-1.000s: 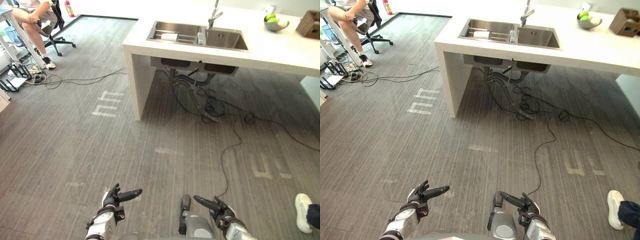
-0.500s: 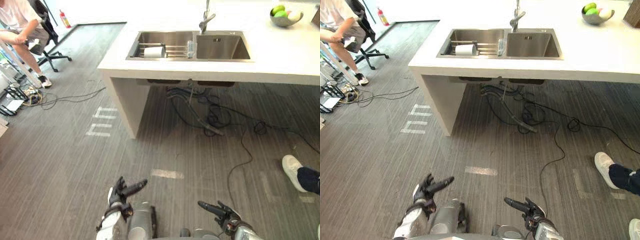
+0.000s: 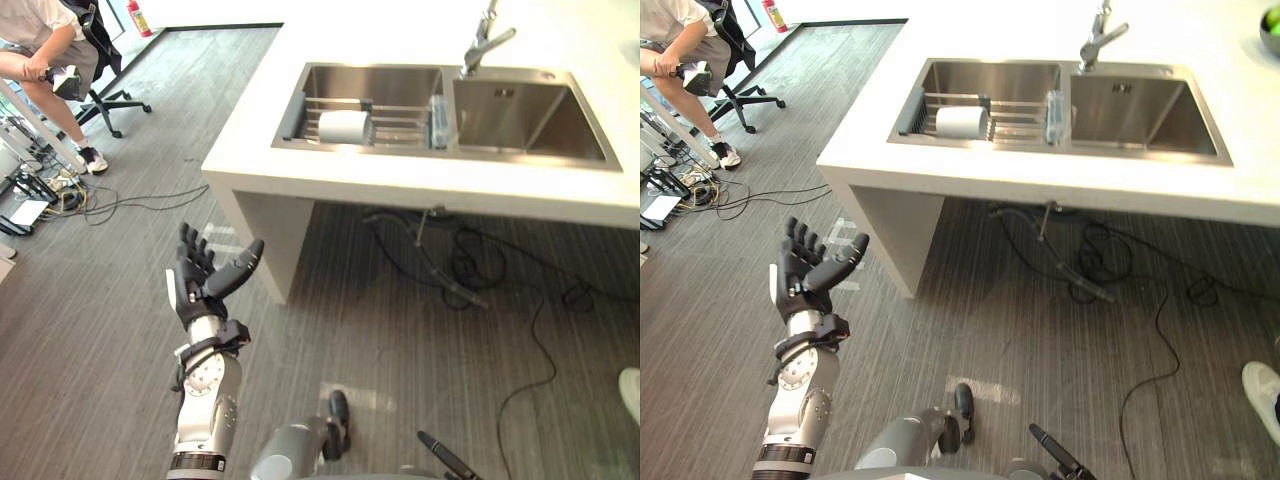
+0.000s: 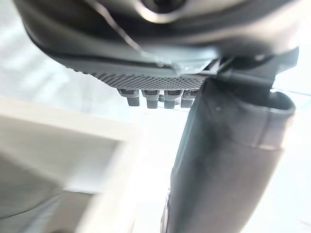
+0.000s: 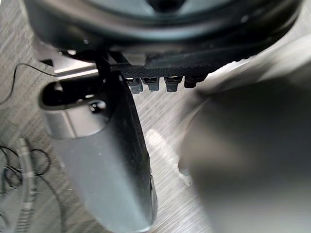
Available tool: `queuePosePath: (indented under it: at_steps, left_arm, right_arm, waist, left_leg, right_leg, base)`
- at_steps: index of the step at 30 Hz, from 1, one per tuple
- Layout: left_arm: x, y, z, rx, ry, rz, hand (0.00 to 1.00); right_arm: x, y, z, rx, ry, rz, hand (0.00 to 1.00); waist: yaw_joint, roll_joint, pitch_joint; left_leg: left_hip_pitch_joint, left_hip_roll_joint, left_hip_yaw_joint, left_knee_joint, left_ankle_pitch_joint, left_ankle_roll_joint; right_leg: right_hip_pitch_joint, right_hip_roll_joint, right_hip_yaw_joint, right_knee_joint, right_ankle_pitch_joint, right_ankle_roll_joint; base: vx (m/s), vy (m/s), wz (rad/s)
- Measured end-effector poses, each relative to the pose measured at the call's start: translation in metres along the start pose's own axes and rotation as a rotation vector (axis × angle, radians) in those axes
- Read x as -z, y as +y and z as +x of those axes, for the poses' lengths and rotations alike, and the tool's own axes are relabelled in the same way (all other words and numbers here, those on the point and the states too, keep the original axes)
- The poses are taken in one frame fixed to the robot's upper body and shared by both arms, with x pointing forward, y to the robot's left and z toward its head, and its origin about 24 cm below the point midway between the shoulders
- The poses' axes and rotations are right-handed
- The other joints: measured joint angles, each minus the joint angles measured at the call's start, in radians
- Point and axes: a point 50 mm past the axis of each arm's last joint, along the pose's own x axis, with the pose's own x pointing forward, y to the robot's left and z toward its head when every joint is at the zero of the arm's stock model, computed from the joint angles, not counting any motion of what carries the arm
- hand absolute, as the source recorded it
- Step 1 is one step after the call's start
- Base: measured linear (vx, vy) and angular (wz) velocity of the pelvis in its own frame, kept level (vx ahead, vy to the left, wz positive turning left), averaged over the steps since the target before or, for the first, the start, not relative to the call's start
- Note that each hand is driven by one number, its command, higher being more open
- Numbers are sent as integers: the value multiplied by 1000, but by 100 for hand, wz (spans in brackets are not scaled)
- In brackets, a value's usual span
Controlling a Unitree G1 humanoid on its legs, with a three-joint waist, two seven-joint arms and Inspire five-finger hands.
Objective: Walk over to the sink, pick up the cup, carry it to the dishwasher, place the cup inside the dishwasher, then close the dishwasher door
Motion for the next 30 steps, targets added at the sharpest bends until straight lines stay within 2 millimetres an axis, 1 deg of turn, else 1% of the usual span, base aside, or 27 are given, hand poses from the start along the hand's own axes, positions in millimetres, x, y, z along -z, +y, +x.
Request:
queuePosePath:
  at_steps: [1,2,3,4,5,6,7,8,9,10,11,12,13,14,15,17,18,19,20,22,24,26,27,28,29,30]
  left_arm:
    - [-5,-2,0,-5,-20,-10,100]
    - [-12,-5,0,-8,-54,-31,100]
    - [-20,-11,2,-2,-101,-62,100]
    - [-27,-21,3,20,-144,-84,100]
    - [-31,-25,4,36,-168,-94,100]
    - [-39,-33,4,65,-223,-109,100]
    - [-48,-39,4,88,-277,-121,100]
    - [-52,-40,4,92,-298,-129,100]
    - [-57,-40,3,97,-329,-146,100]
    - [-58,-41,2,102,-340,-157,100]
    - [-59,-42,2,108,-343,-164,100]
    - [-63,-42,1,114,-358,-171,100]
    - [-66,-41,1,111,-370,-176,100]
    - [-70,-42,-1,102,-378,-200,100]
    - [-72,-43,-2,105,-382,-209,100]
    - [-76,-55,-3,165,-375,-197,100]
    - [-75,-59,-4,182,-364,-187,100]
    - [-71,-66,-5,220,-327,-166,100]
    - [-69,-68,-5,230,-311,-159,100]
    - [-65,-72,-7,268,-277,-140,100]
    - [-65,-72,-7,278,-276,-132,100]
    - [-64,-70,-6,285,-276,-119,100]
    - [-64,-69,-5,289,-268,-117,100]
    - [-62,-68,-4,291,-258,-120,100]
    - [-62,-68,-3,295,-252,-131,100]
    - [-61,-68,-4,313,-240,-147,100]
  right_arm:
    - [2,0,0,-1,-2,23,100]
    - [5,0,-1,-12,-13,60,100]
    - [6,1,-2,-31,-35,70,100]
    - [7,1,-3,-40,-45,74,100]
    - [8,1,-3,-43,-48,75,100]
    - [11,-1,-4,-43,-47,82,100]
    - [15,-3,-5,-47,-39,83,100]
    - [16,-3,-5,-51,-36,82,100]
    - [18,-4,-5,-62,-36,67,100]
    - [22,-7,-7,-61,-26,54,100]
    - [25,-8,-7,-62,-15,48,100]
    - [31,-8,-7,-68,9,30,100]
    - [35,-10,-7,-67,27,21,100]
    - [29,-10,-7,-77,15,10,100]
    - [27,-9,-7,-84,8,3,100]
    - [24,-9,-6,-86,4,7,100]
    - [24,-9,-6,-82,5,10,100]
    - [24,-11,-6,-73,7,16,100]
    - [24,-11,-6,-71,9,25,100]
    - [26,-14,-7,-62,18,37,100]
    - [28,-15,-7,-57,30,44,100]
    - [28,-15,-7,-56,40,38,100]
    - [28,-16,-7,-54,45,34,100]
    - [24,-18,-7,-50,45,20,100]
    - [24,-18,-7,-53,50,11,100]
    - [20,-21,-8,-43,53,-5,100]
  waist:
    - [-5,1,0]
    - [-10,1,-1]
    - [-20,0,-2]
    - [-33,1,-3]
    - [-38,1,-5]
    - [-49,1,-13]
    - [-49,0,-15]
    - [-49,-1,-16]
    - [-52,-4,-25]
    - [-56,-6,-55]
    - [-58,-12,-68]
    - [-50,-41,-83]
    - [-35,-53,-94]
    - [-23,-38,-101]
    - [-23,-30,-104]
    - [-26,-10,-117]
    - [-29,-3,-121]
    - [-46,4,-126]
    - [-53,5,-127]
    - [-61,6,-131]
    - [-60,7,-131]
    - [-57,8,-132]
    - [-54,7,-130]
    - [-53,14,-123]
    - [-51,18,-114]
    - [-41,29,-104]
  left_leg:
    - [29,-2,-10,-11,-7,-3]
    - [64,-2,-28,-19,-20,-5]
    - [106,-1,-63,-20,-38,-9]
    - [141,7,-108,-16,-57,-19]
    - [153,13,-132,-8,-66,-26]
    - [159,23,-183,22,-100,-37]
    - [170,32,-226,62,-130,-45]
    - [178,37,-244,79,-148,-62]
    - [195,47,-272,105,-178,-100]
    - [201,60,-265,114,-204,-116]
    - [206,64,-266,114,-214,-116]
    - [234,63,-271,109,-235,-129]
    - [248,64,-267,111,-257,-144]
    - [252,98,-253,132,-287,-161]
    - [249,115,-239,137,-294,-172]
    - [254,168,-193,111,-293,-173]
    - [258,180,-186,99,-292,-175]
    - [276,195,-183,73,-282,-180]
    - [282,198,-181,66,-274,-184]
    - [288,198,-162,53,-243,-184]
    - [286,196,-156,47,-229,-183]
    - [264,196,-148,89,-226,-187]
    - [219,193,-125,189,-228,-190]
    - [135,205,-93,384,-225,-196]
    - [89,223,-77,489,-240,-210]
    - [47,263,-49,568,-295,-198]
  right_leg:
    - [-33,-13,-18,22,-17,-32]
    - [-71,-28,-49,18,-46,-80]
    - [-114,-36,-85,-44,-79,-127]
    - [-133,-30,-112,-178,-101,-152]
    - [-137,-23,-118,-277,-103,-156]
    - [-139,-6,-100,-477,-97,-155]
    - [-143,10,-50,-626,-74,-155]
    - [-143,16,-33,-663,-57,-156]
    - [-145,19,-6,-682,-19,-156]
    - [-143,24,-5,-671,20,-157]
    - [-138,29,-8,-660,37,-156]
    - [-119,42,-28,-655,107,-168]
    - [-100,40,-72,-662,94,-191]
    - [-73,68,-99,-690,63,-196]
    - [-64,84,-109,-713,59,-202]
    - [-21,150,-121,-827,55,-208]
    - [-17,165,-121,-841,56,-211]
    - [-4,185,-121,-860,54,-220]
    - [2,190,-120,-867,54,-222]
    - [11,197,-104,-897,61,-229]
    - [10,200,-99,-909,65,-230]
    - [13,200,-98,-924,65,-230]
    - [32,194,-98,-946,68,-227]
    - [71,190,-101,-985,74,-237]
    - [94,190,-101,-1000,80,-249]
    - [130,197,-94,-1004,73,-253]
  base:
    - [428,109,27]
    - [382,41,41]
    - [374,12,79]
    - [431,-41,95]
    - [349,-98,119]
    - [423,-147,121]
    - [355,-143,114]
    - [347,-172,99]
    - [346,-208,98]
    - [352,-220,103]
    - [406,-262,96]
    - [418,-307,52]
    - [475,-381,8]
    - [343,-312,-28]
    - [284,-273,-43]
    - [236,-241,-36]
    - [234,-225,-26]
    - [142,-133,-15]
    - [150,-144,-15]
    - [88,-102,-19]
    - [46,-69,-11]
    - [13,-45,0]
    - [11,-46,13]
    - [12,-37,14]
    - [15,2,3]
    - [26,42,-7]
